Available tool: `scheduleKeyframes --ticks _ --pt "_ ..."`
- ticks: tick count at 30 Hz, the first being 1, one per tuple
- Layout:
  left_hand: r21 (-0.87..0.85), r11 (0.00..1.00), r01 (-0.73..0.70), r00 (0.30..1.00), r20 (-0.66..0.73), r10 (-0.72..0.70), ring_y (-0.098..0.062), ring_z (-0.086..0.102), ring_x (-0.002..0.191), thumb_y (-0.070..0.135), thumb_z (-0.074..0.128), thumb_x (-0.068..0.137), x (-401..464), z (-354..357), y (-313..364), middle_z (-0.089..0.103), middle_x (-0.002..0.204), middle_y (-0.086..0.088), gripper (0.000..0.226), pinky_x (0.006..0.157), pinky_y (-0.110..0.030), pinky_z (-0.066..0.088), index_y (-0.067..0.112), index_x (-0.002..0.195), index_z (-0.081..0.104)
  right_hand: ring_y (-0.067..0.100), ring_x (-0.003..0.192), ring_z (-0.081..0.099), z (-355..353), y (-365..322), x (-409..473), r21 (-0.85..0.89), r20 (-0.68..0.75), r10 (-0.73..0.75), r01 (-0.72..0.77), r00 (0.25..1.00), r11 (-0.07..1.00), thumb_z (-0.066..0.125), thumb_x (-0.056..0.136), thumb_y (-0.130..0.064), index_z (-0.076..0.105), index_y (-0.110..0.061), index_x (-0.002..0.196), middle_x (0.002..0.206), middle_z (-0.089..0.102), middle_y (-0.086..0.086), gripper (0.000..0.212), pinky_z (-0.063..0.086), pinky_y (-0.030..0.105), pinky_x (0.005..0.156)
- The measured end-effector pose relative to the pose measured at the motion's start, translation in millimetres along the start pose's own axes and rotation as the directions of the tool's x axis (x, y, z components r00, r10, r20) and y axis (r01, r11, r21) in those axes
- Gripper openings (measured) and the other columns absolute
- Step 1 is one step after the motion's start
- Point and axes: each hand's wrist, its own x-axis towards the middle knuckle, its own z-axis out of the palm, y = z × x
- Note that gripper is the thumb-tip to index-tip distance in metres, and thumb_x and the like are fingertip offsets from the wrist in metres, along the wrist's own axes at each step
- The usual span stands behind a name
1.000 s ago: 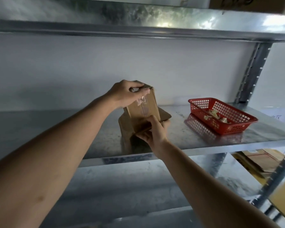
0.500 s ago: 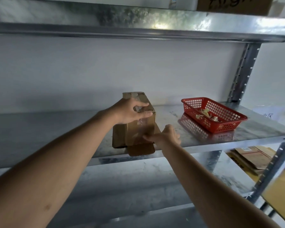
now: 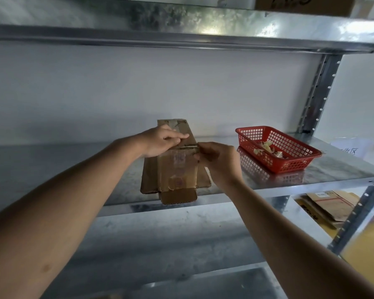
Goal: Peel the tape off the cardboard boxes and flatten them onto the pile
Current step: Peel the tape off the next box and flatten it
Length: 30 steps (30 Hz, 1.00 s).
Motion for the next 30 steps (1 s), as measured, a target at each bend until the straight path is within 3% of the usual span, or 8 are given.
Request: scheduleKeyframes --ticks 3,8,15,19,21,26,28,30 --pt "0.005 1.000 0.013 1.000 0.013 -0.013 -0.016 0.032 0.147 0.040 0.043 0.111 0 -1 3 0.041 0.145 0.009 0.036 0.121 -0.036 0.021 0.053 0.142 0.056 0.015 0.080 0.078 -2 5 -2 0.068 -0.061 -0.026 0.031 0.998 0.997 0.080 0.085 0.000 0.082 -0.017 0.102 0.088 0.080 -0.005 0.024 0.065 0.049 0.077" --pt "0.015 0.999 0.042 0.999 0.030 -0.043 -0.018 0.033 0.146 0.041 0.044 0.110 0 -2 6 0.042 0.142 0.008 0.036 0.121 -0.038 0.021 0.054 0.142 0.055 0.018 0.084 0.078 -4 9 -2 -0.057 -0.076 -0.204 0.200 0.976 0.978 0.069 0.093 0.006 0.081 -0.007 0.104 0.091 0.080 0.004 0.020 0.065 0.048 0.072" --pt "0.075 0.994 0.082 0.996 0.040 -0.085 -0.021 0.040 0.137 0.054 0.043 0.107 0 -3 13 0.044 0.136 0.009 0.034 0.117 -0.040 0.030 0.063 0.137 0.054 0.028 0.086 0.073 -33 -12 18 -0.443 0.266 -0.444 0.518 0.855 0.732 0.063 0.096 0.004 0.081 -0.005 0.098 0.097 0.077 0.010 0.020 0.060 0.048 0.070" --pt "0.205 0.971 0.126 0.989 0.046 -0.138 -0.026 0.036 0.141 0.078 0.032 0.097 -3 -2 30 0.040 0.143 0.008 0.033 0.112 -0.041 0.032 0.079 0.125 0.048 0.025 0.089 0.073 -44 -23 28 -0.475 0.311 -0.454 0.550 0.835 0.687 0.059 0.098 0.005 0.081 -0.015 0.106 0.101 0.076 0.005 0.031 0.060 0.045 0.071" --pt "0.268 0.945 0.186 0.979 0.031 -0.201 -0.027 0.027 0.148 0.083 0.027 0.095 -4 0 44 0.036 0.149 0.010 0.023 0.111 -0.042 0.027 0.089 0.111 0.042 0.024 0.087 0.071 -47 -24 29 -0.471 0.296 -0.448 0.537 0.844 0.700 0.057 0.099 0.001 0.081 -0.015 0.106 0.099 0.075 0.004 0.029 0.059 0.043 0.072" --pt "0.514 0.818 0.258 0.957 -0.018 -0.290 -0.035 0.007 0.154 0.073 0.012 0.100 9 13 70 0.019 0.165 0.000 0.049 0.117 -0.064 0.026 0.074 0.148 0.016 0.013 0.084 0.072 -59 -15 26 -0.383 0.132 -0.309 0.336 0.942 0.861 0.065 0.097 -0.003 0.079 -0.013 0.102 0.096 0.078 -0.001 0.018 0.058 0.030 0.076" --pt "0.544 0.796 0.266 0.955 -0.034 -0.296 -0.036 0.009 0.152 0.069 0.012 0.102 12 18 79 0.021 0.163 -0.003 0.050 0.113 -0.067 0.030 0.069 0.151 0.017 0.016 0.078 0.076 -62 -8 24 -0.158 0.078 -0.095 0.106 0.992 0.982 0.067 0.097 -0.003 0.075 -0.007 0.100 0.095 0.077 0.004 0.010 0.062 0.031 0.073" --pt "0.559 0.788 0.257 0.959 -0.051 -0.277 -0.036 0.012 0.152 0.065 0.011 0.103 14 22 85 0.024 0.162 -0.004 0.051 0.111 -0.067 0.033 0.065 0.153 0.018 0.026 0.079 0.078 -65 -5 23 0.133 0.072 0.113 -0.122 0.991 0.984 0.065 0.098 0.001 0.068 0.000 0.102 0.097 0.074 0.016 0.006 0.064 0.034 0.069"
